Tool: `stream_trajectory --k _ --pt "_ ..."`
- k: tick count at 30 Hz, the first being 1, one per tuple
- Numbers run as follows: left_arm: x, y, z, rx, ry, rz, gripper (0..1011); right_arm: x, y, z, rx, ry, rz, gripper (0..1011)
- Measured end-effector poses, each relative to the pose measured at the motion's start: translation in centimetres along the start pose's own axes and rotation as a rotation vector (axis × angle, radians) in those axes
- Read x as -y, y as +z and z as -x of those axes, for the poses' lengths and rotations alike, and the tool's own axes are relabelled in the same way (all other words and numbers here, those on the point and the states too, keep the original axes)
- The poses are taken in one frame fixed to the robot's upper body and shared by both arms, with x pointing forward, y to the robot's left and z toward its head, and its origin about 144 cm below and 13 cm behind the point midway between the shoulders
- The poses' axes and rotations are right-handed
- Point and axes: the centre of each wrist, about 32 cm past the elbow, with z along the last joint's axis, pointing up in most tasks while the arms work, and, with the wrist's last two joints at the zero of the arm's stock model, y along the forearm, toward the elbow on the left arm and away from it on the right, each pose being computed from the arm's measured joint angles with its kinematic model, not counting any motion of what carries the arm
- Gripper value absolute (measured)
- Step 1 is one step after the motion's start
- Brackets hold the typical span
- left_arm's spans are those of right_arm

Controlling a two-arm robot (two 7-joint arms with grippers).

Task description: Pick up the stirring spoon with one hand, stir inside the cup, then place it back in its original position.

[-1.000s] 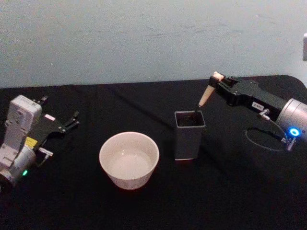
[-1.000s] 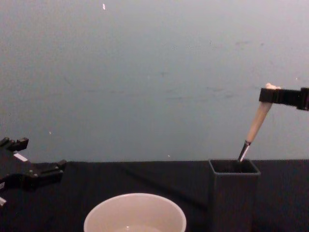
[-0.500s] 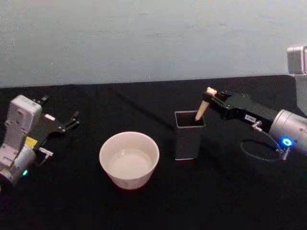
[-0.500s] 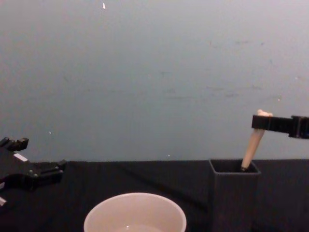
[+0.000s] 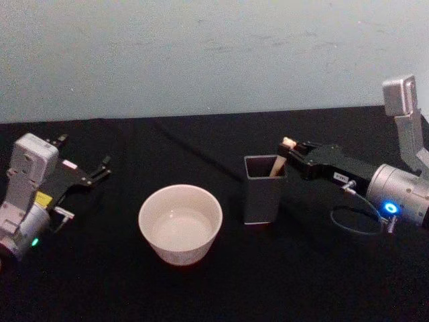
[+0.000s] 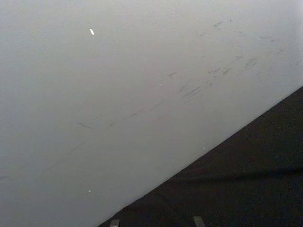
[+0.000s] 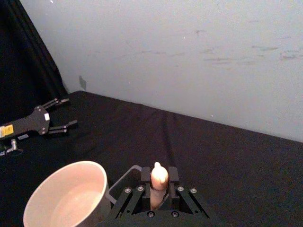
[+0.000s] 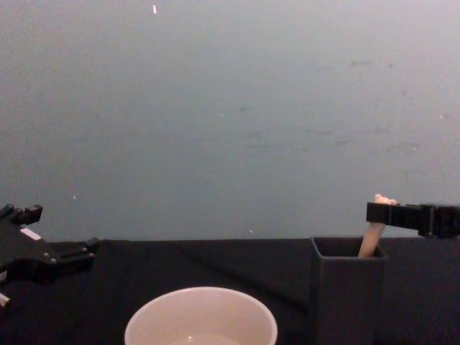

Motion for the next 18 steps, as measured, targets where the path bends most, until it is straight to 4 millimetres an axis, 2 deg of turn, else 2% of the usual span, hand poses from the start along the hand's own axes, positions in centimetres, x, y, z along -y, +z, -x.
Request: stream_trajectory --k 18 --pt "0.00 0.00 0.00 0.000 0.000 0.000 1001 -0.23 -0.27 -0.11 0.006 -0.008 0.022 214"
